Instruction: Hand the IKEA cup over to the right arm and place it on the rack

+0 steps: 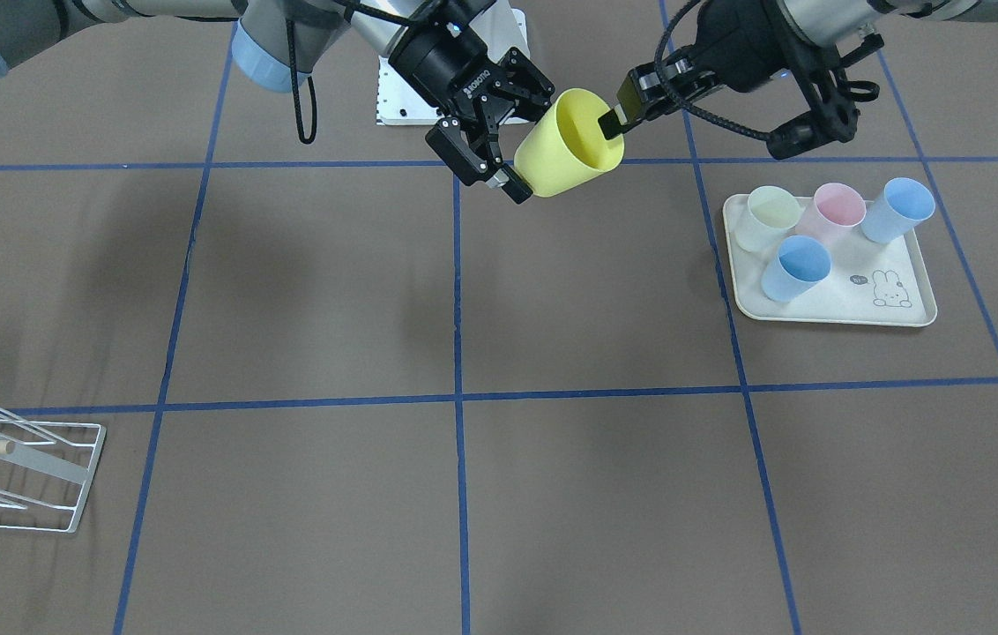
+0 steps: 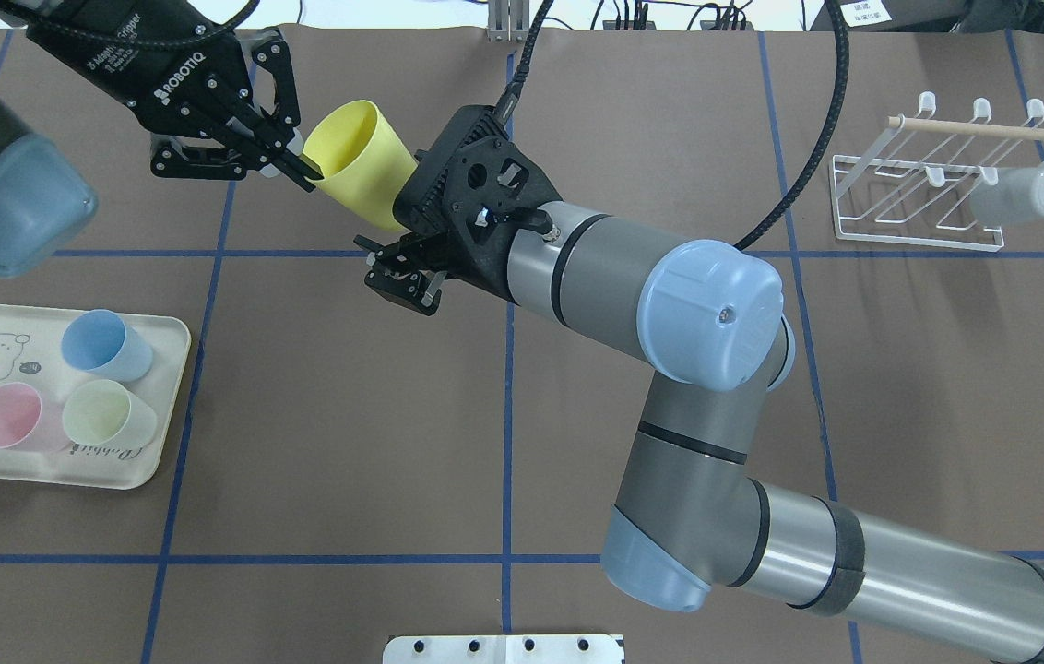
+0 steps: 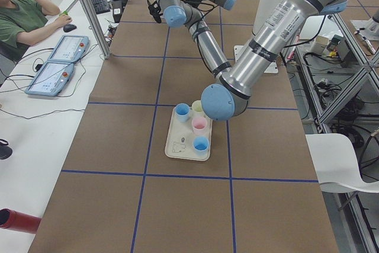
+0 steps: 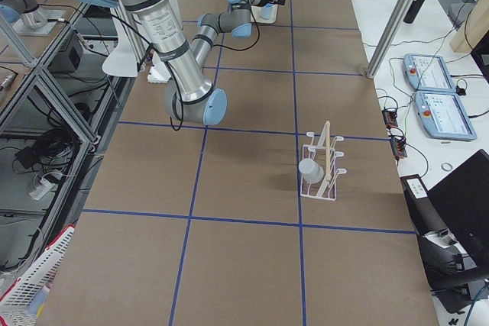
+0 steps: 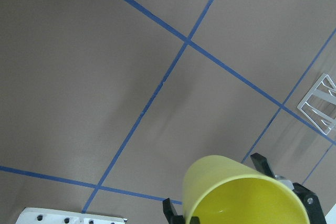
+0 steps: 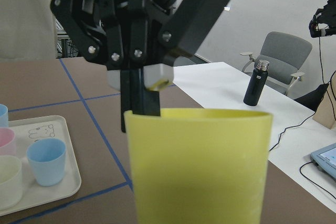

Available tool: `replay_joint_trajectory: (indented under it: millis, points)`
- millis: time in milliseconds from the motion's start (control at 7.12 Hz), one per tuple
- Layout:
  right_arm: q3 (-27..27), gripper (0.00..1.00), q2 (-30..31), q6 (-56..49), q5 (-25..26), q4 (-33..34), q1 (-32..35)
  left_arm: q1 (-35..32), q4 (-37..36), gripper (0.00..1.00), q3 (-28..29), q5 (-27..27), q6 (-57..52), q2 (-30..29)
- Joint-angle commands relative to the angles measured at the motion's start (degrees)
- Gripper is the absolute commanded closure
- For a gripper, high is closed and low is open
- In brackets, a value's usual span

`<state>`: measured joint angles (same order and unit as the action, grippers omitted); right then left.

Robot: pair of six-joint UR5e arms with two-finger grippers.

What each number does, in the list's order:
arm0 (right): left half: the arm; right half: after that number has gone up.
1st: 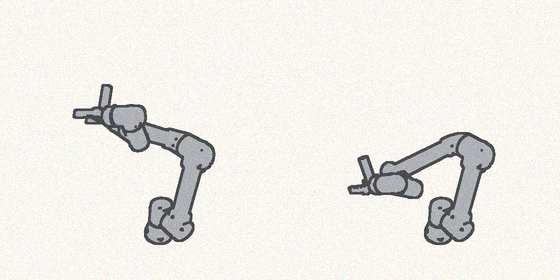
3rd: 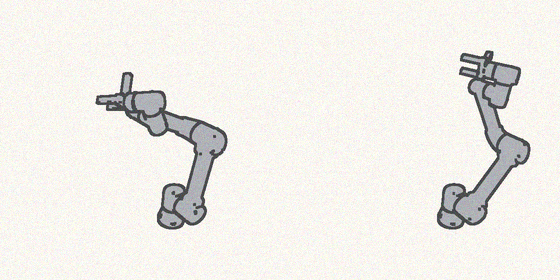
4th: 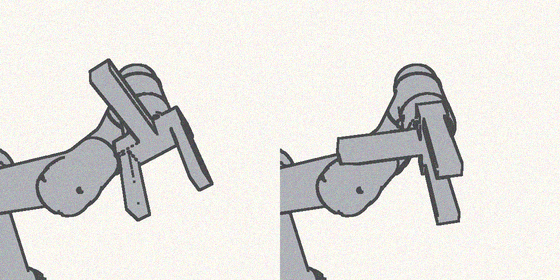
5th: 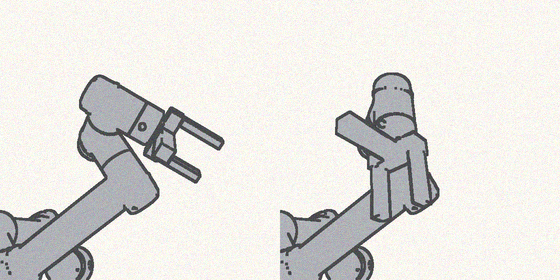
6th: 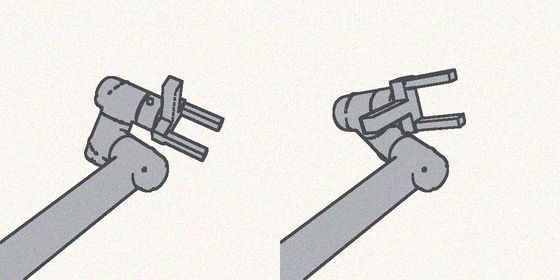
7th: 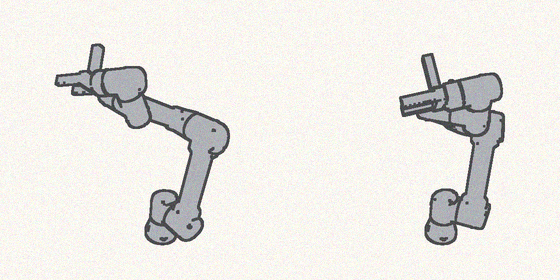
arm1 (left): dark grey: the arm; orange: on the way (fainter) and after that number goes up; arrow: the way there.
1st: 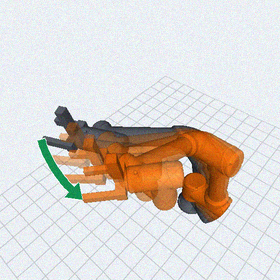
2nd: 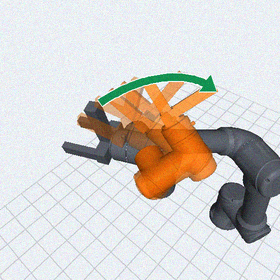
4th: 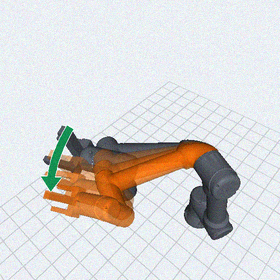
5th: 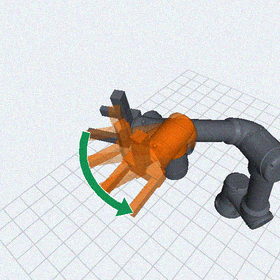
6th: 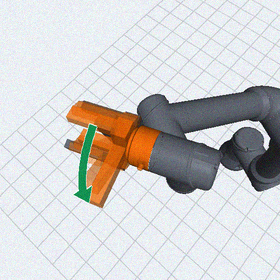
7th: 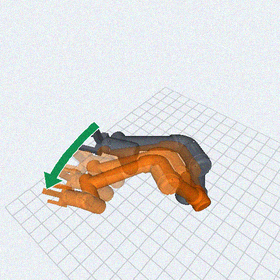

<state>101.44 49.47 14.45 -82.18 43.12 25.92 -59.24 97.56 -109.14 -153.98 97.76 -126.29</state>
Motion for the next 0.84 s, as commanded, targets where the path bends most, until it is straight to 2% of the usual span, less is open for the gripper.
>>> replay_joint_trajectory:
  millis: [0, 140, 281, 562, 702]
  points:
    - [-0.01, 0.07, 0.01, -0.21, 0.0, -0.14, -0.08, 0.0, 0.0, 1.0, -0.02, 0.0, 0.06, -0.01]
    - [0.08, 0.15, 0.18, -0.65, 0.0, -0.14, -0.25, 0.0, 0.0, 1.0, -0.02, 0.0, -0.03, -0.01]
    - [-0.01, 0.28, 0.18, -1.69, 0.09, -0.14, -0.51, 0.0, 0.0, 1.0, -0.02, 0.0, -0.03, -0.01]
    - [0.25, 0.32, 0.1, -1.71, 0.17, -0.14, -0.52, 0.0, 0.0, 1.0, 0.06, 0.0, -0.03, -0.01]
    - [0.25, 0.35, 0.18, -1.71, 0.18, -0.14, -0.52, 0.09, 1.13, 0.42, 0.67, 0.0, -0.2, -0.09]
